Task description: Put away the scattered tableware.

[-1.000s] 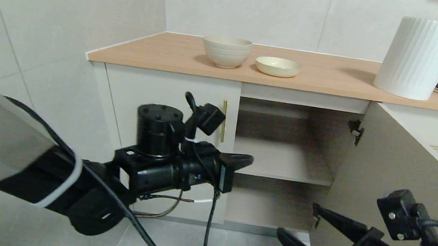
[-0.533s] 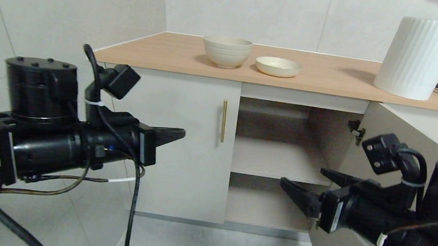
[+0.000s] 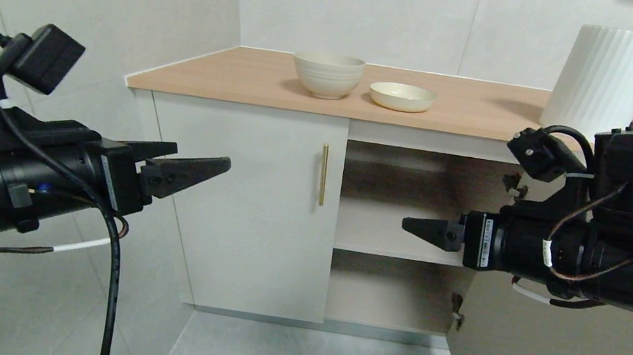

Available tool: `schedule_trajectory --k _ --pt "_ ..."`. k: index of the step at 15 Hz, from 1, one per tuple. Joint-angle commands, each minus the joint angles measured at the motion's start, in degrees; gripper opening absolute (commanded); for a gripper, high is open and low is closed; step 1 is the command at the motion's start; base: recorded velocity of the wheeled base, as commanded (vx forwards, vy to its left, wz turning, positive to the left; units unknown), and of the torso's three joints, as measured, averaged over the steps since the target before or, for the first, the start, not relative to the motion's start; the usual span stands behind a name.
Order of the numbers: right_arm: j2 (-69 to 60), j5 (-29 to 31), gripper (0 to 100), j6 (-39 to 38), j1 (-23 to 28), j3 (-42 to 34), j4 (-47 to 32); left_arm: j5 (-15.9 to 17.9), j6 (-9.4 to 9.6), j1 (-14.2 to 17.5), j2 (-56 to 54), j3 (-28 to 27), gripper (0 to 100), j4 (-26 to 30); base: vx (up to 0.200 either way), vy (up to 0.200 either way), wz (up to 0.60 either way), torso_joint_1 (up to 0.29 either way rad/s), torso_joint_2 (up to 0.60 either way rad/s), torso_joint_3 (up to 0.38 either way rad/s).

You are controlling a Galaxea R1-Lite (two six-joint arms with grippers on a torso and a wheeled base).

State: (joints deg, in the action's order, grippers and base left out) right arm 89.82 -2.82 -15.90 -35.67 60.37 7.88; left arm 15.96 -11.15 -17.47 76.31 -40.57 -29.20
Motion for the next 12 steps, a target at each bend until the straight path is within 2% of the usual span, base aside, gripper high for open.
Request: schedule_trajectory --k 1,3,9,12 --pt "-1.8 -0.6 100 -0.4 0.7 0.5 -0.3 -0.1 -0.18 0.4 -1.2 0.1 100 -0.1 0.000 0.000 0.00 0.000 0.00 0.000" --pt "-2.0 -0.3 100 -0.3 0.3 0.4 -3.0 -0.2 -0.18 0.4 -1.0 0.1 100 -0.2 0.000 0.000 0.00 0.000 0.00 0.000" --pt "-1.4 -0.2 100 3.1 0.3 -1.2 -2.9 -0.1 -0.10 1.6 -1.8 -0.5 100 -0.1 0.000 0.000 0.00 0.000 0.00 0.000" --pt "-1.3 -0.2 100 3.7 0.4 -1.4 -2.9 0.0 -0.10 2.4 -1.6 -0.8 100 -0.1 0.200 0.000 0.00 0.002 0.00 0.001"
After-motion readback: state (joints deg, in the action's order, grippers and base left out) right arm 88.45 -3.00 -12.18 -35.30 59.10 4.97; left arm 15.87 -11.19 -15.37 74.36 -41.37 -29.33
